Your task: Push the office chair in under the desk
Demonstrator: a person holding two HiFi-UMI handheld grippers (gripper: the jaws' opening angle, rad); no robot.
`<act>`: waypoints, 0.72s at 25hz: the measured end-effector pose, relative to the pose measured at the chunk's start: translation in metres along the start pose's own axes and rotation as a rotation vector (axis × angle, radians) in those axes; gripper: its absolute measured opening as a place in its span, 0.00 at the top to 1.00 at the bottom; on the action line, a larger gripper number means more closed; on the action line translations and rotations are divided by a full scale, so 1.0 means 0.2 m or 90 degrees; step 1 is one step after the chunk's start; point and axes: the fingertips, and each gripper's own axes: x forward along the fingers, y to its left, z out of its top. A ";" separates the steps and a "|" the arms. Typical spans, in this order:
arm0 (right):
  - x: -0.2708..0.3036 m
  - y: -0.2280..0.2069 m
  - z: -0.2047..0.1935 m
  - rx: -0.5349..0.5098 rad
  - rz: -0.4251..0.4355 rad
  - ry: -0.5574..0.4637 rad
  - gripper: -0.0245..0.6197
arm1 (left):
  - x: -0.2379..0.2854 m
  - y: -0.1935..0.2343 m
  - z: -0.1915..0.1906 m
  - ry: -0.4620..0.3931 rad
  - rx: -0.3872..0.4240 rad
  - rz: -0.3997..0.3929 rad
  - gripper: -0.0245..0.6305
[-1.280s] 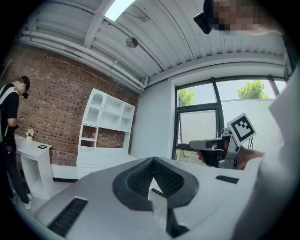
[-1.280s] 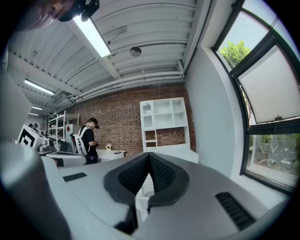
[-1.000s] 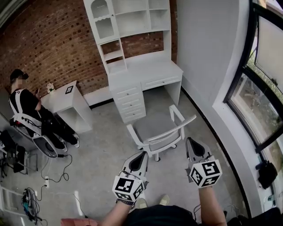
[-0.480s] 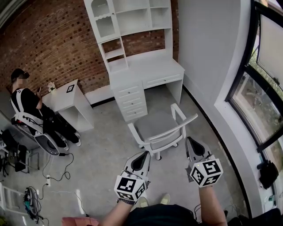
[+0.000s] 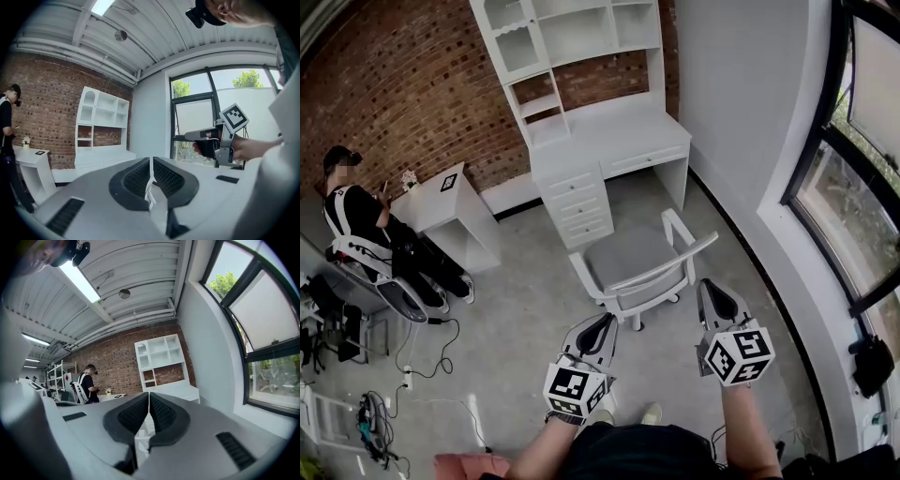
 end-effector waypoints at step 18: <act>0.34 -0.32 -0.27 0.057 -0.030 0.081 0.95 | 0.39 0.23 -0.46 0.143 0.077 -0.018 0.78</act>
